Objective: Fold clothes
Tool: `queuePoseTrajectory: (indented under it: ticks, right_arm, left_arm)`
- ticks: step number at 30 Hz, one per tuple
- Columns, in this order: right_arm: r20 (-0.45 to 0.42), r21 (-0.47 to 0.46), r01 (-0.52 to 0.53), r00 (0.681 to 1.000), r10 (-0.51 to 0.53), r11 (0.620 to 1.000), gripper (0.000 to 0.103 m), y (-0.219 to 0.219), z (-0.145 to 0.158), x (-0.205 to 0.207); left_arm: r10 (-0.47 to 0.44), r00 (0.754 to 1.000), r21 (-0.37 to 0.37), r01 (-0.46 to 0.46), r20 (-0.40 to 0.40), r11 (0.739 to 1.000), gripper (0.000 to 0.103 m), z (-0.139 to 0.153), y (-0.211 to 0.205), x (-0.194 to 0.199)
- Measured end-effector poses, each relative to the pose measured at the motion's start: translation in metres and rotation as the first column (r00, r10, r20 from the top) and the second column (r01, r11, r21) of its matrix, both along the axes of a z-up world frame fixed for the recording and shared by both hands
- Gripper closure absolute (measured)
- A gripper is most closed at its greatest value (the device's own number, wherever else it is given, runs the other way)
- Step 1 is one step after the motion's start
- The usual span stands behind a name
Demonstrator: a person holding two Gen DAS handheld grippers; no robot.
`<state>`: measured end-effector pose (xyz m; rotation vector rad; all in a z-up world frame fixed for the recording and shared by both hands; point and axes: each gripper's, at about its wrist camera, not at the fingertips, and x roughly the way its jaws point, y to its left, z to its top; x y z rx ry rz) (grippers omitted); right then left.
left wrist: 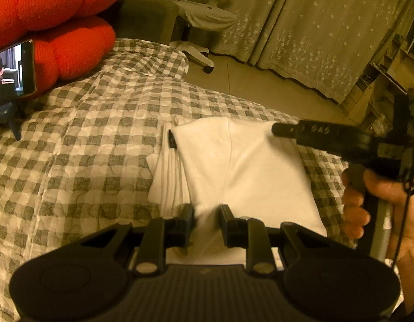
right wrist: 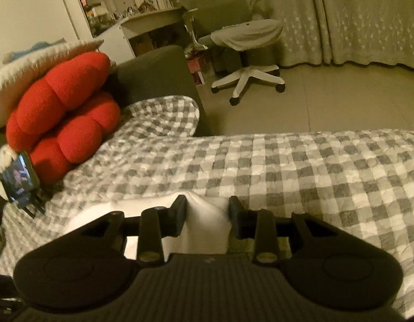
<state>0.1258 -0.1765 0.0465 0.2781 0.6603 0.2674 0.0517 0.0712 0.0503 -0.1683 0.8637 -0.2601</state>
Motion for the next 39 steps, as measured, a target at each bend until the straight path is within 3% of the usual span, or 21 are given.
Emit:
queuePoseTrajectory:
  ticks: [11, 14, 24, 33, 39]
  right_arm:
    - [0.001, -0.031, 0.004, 1.0, -0.004, 1.0, 0.067, 0.005, -0.003, 0.003]
    - [0.004, -0.041, 0.012, 1.0, -0.012, 0.999, 0.056, 0.003, -0.005, 0.003]
    - [0.042, -0.025, 0.069, 0.997, -0.068, 0.997, 0.054, -0.007, 0.008, -0.005]
    - [0.026, -0.05, -0.031, 0.999, 0.032, 0.998, 0.054, 0.017, 0.022, -0.019]
    - [-0.047, -0.018, -0.187, 0.981, 0.186, 0.982, 0.054, 0.046, 0.017, -0.029]
  left_arm:
    - [-0.002, 1.0, 0.012, 0.002, 0.004, 1.0, 0.08, 0.0, -0.002, 0.0]
    - [-0.003, 1.0, 0.014, 0.003, 0.006, 1.0, 0.08, 0.0, -0.002, 0.0]
    - [-0.002, 1.0, 0.013, 0.002, 0.003, 1.0, 0.08, 0.0, -0.001, 0.0]
    - [0.0, 1.0, 0.011, 0.0, 0.001, 1.0, 0.08, 0.0, -0.001, 0.001]
    - [0.001, 1.0, 0.01, -0.001, 0.001, 1.0, 0.08, 0.0, -0.002, 0.0]
